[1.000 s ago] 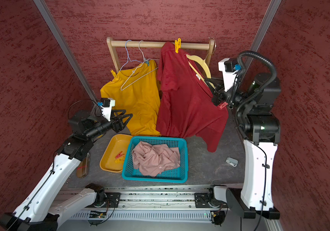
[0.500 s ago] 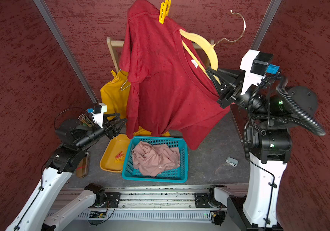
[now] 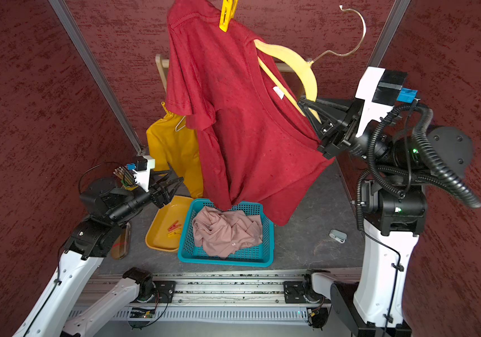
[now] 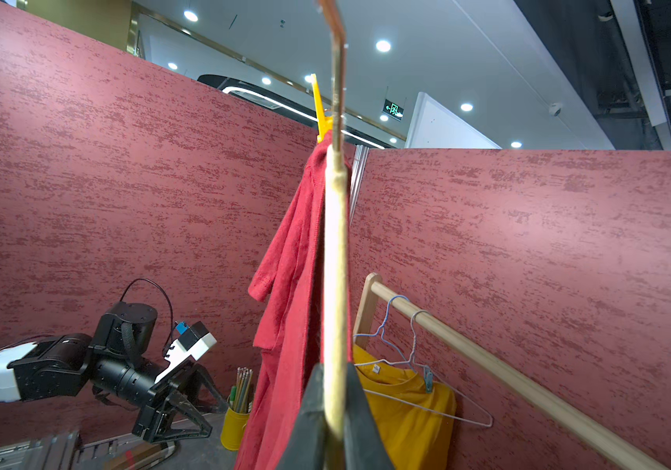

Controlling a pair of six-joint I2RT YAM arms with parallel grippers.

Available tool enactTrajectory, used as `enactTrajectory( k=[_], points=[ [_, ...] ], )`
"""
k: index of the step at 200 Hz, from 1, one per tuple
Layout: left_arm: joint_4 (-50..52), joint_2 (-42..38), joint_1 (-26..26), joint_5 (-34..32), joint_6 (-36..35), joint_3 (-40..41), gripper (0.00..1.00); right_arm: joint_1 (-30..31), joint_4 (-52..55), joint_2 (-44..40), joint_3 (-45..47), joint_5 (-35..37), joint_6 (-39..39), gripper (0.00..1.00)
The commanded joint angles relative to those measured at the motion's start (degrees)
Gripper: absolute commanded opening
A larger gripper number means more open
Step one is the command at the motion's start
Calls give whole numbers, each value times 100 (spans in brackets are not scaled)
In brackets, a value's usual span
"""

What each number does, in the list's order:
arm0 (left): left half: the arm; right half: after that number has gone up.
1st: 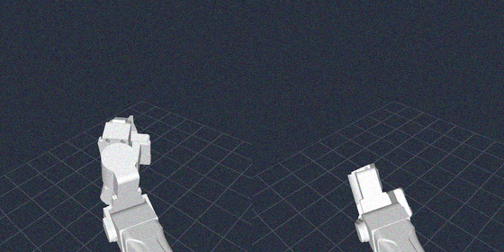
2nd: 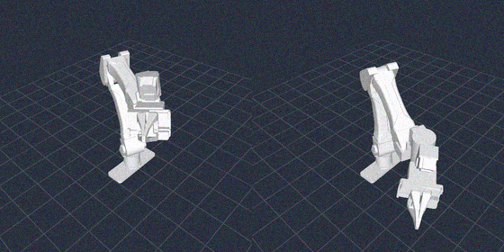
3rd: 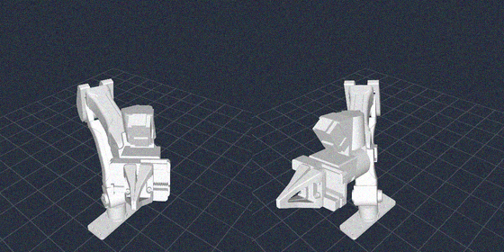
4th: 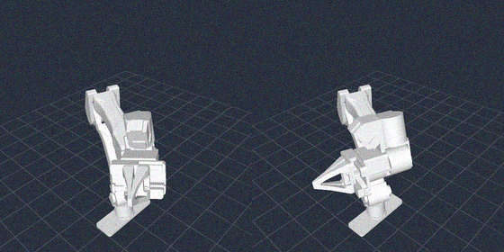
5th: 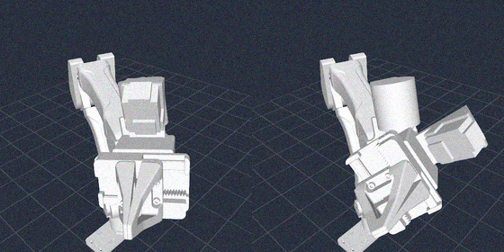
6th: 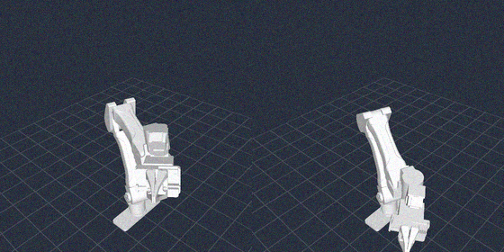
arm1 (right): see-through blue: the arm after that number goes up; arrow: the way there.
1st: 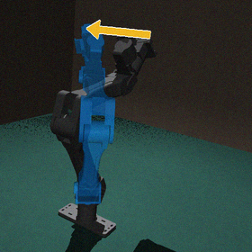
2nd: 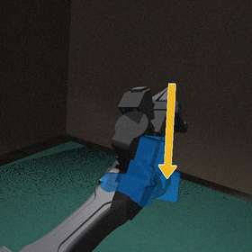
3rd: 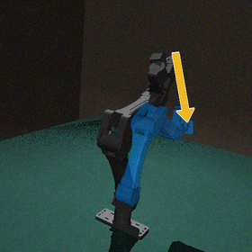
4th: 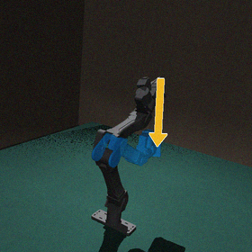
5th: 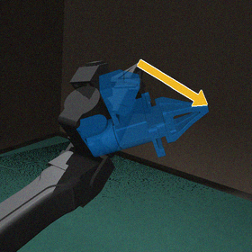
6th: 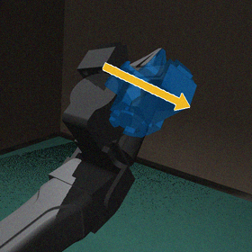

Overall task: Remove the clothespins securing t-shirts to the hanger
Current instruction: Pick up the hanger from the clothes rail.

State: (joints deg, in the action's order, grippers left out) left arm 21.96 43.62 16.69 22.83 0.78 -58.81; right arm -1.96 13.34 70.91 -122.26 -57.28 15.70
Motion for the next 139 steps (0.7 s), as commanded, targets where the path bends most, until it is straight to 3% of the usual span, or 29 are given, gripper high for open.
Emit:
enactTrajectory(
  k=[1,102,139],
  points=[
    [94,-97,4,-162,-116,12,58,32,-739,-61,-149,-70,361,0],
    [172,-963,5,-716,-581,441,59,35,-469,-104,-124,-730,461,0],
    [519,-1330,10,-1082,-862,519,60,32,112,-208,80,-843,2,0]
  ],
)
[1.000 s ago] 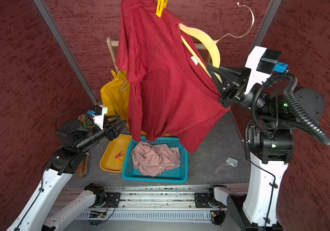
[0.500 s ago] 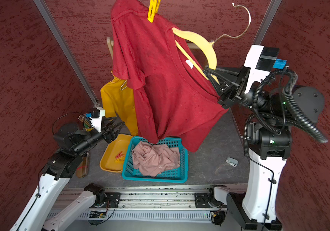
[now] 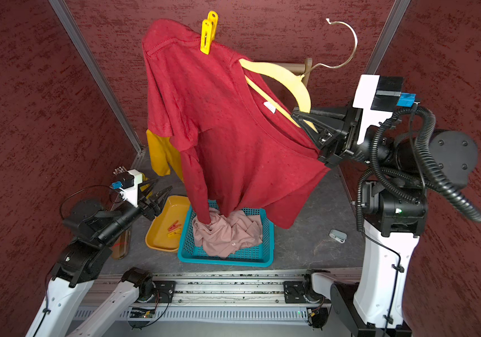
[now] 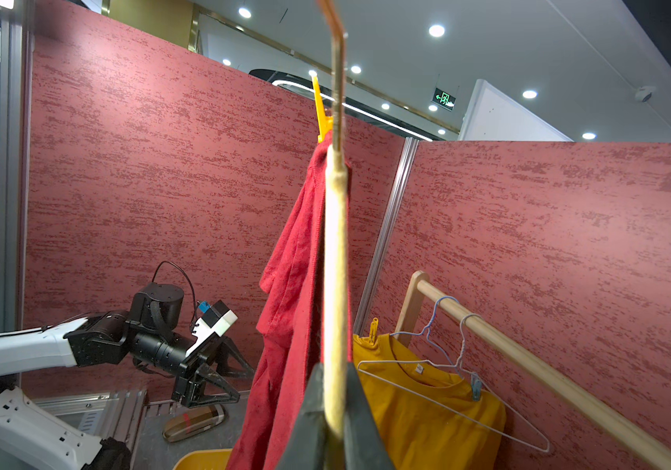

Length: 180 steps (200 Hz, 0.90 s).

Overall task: Remove the clothespins securing t-shirts to the hanger
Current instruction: Pick up the hanger from the clothes rail.

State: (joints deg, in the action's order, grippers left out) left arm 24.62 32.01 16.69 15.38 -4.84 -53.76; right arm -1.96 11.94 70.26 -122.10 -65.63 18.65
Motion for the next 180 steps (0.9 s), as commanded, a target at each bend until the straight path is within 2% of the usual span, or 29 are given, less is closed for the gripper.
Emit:
enactTrajectory(
  k=[1,35,84,118,152,180],
  points=[
    [262,-178,10,-353,-313,14,60,30,276,-143,69,-14,-310,0],
    [551,-447,6,-579,-520,36,62,35,990,-151,312,-44,-787,0],
    [433,-650,10,-327,-664,-3,62,30,1424,-590,1283,-131,-1333,0],
    [-66,-479,8,187,-766,-108,63,34,1571,-837,1962,-359,-1487,0],
    [-167,121,7,1058,-587,-720,67,32,1934,-960,2442,-451,-1708,0],
    [-149,718,5,1788,-556,-1242,68,37,2313,-1077,2882,-229,-2002,0]
  ],
)
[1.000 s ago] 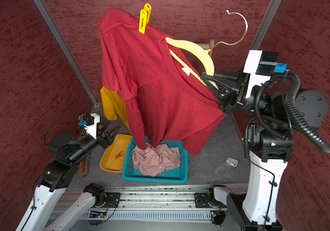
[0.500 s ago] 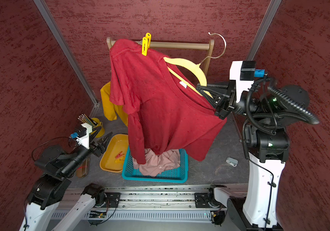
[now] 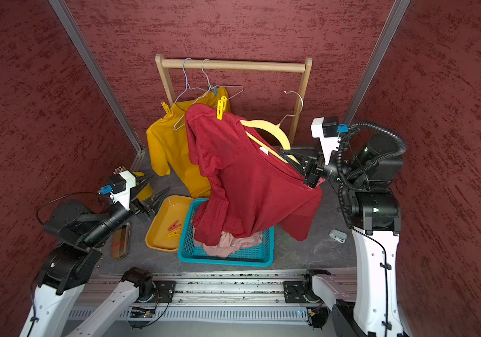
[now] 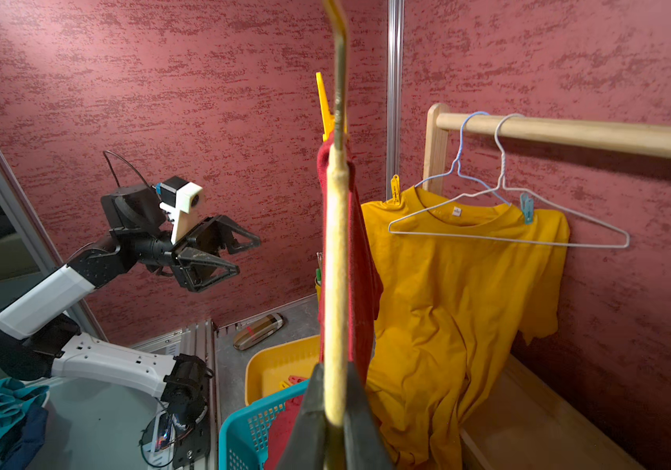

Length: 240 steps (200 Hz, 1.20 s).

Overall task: Remove the clothespins securing t-shirts to the hanger
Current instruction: Pick up the hanger from the clothes rail.

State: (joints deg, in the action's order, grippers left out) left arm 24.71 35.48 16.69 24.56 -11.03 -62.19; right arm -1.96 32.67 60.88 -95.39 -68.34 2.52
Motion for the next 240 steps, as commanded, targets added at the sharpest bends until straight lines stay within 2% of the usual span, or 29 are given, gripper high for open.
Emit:
enactTrajectory(
  k=[1,42,66,91,150,207,240],
  points=[
    [-154,397,3,899,64,-421,68,33,250,-143,226,59,-413,0],
    [-23,1206,23,1917,214,-1148,67,121,993,-181,667,852,-1007,0],
    [122,1569,194,1976,17,-1357,65,385,974,-243,1116,1203,-1026,0],
    [173,1750,750,1201,-532,-1299,64,803,902,-239,1427,1756,-1026,0],
    [224,2072,1889,-539,-1489,-1141,63,1987,530,-40,1859,2382,-839,0],
    [619,2370,2597,-1795,-2255,-1315,62,3251,524,371,1594,3120,-838,0],
    [904,2463,2844,-2241,-2501,-1294,62,3730,532,722,1370,3097,-979,0]
  ],
)
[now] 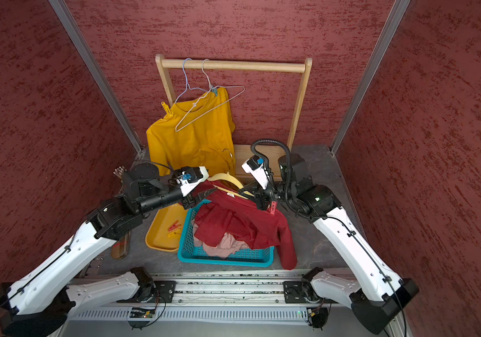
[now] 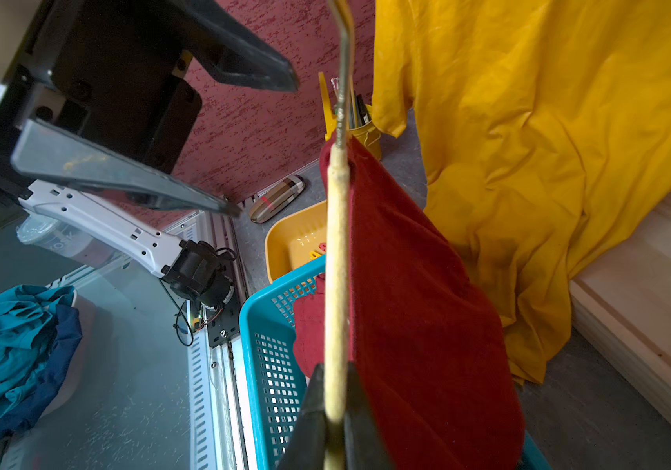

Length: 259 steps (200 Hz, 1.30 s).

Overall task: Remove the clothespins securing t-shirts to the hanger
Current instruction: Pick up the hanger from the clothes rail.

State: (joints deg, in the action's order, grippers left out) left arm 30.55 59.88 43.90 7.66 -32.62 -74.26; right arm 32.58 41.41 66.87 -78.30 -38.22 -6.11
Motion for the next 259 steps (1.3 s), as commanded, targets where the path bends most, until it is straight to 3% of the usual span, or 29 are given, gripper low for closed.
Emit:
enactTrajectory(
  k=[1,43,66,137,148,162,186,199,224,259],
  points=[
    [329,24,125,-558,-341,-88,62,289,-343,133,-342,86,-122,0],
    [423,-145,167,-976,-355,184,62,672,-200,564,-798,-71,-391,0],
    [280,-420,168,-1151,-345,425,57,754,-124,664,-964,-250,-606,0],
    [17,-933,121,-1122,-422,790,9,965,0,898,-1198,-440,-804,0],
    [-19,-960,119,-1066,-456,832,6,988,25,941,-1249,-314,-796,0],
    [-26,-971,114,-972,-492,852,4,1022,8,934,-1337,-111,-766,11],
    [31,-924,127,-838,-507,759,1,1031,33,833,-1632,450,-734,45],
    [93,-863,135,-769,-508,645,1,1031,105,765,-1862,862,-744,56],
    [264,-705,174,-673,-574,313,0,1035,256,631,-2328,1515,-826,62],
    [693,-453,258,-612,-792,-446,0,1040,467,443,-2915,1895,-902,64]
  ],
)
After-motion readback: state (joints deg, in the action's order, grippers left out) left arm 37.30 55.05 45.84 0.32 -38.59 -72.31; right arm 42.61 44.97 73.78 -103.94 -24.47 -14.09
